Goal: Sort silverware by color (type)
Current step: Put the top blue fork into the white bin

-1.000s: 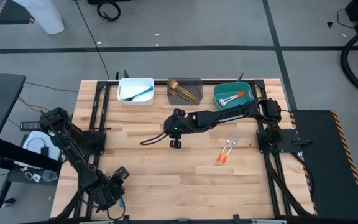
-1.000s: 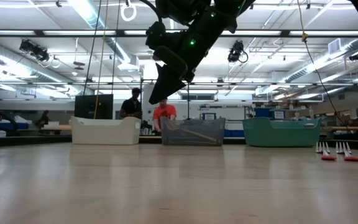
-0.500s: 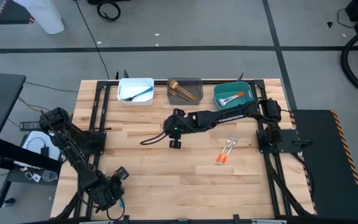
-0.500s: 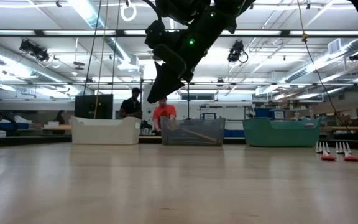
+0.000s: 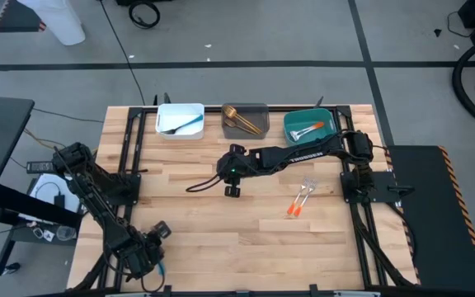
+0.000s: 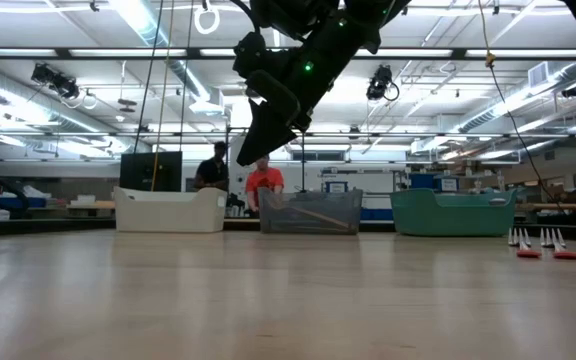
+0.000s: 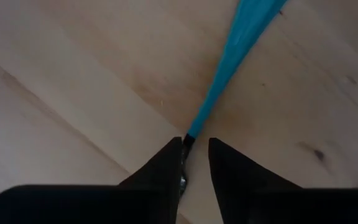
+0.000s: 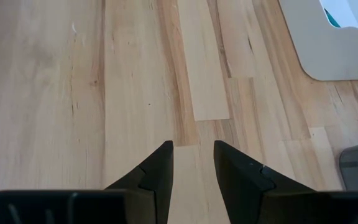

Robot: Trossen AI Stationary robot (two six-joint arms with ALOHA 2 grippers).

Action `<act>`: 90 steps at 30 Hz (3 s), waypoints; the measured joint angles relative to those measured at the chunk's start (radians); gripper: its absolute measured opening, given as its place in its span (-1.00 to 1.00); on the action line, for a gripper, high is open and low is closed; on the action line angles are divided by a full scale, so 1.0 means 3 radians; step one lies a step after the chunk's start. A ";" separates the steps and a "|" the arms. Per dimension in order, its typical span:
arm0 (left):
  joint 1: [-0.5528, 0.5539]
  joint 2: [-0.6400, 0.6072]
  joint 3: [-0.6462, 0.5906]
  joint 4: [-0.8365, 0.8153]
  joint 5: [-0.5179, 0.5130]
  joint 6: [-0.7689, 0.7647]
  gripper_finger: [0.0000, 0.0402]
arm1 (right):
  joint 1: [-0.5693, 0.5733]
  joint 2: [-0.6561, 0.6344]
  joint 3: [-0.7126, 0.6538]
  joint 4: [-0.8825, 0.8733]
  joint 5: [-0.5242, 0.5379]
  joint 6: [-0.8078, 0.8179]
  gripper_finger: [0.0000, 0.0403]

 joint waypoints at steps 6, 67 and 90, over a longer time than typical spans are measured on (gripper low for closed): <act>0.0000 0.0000 -0.0075 0.0011 -0.0037 0.0426 -0.60 | 0.0000 0.0000 0.0000 0.0003 0.0000 -0.0001 -0.38; 0.0329 -0.0001 -0.0088 0.0171 0.0228 -0.1685 -0.85 | 0.0000 0.0000 0.0000 0.0049 -0.0057 -0.0103 -0.38; 0.0645 0.0000 -0.0048 0.0182 0.0285 -0.2066 -0.53 | 0.0000 0.0000 0.0000 0.0050 -0.0058 -0.0127 -0.38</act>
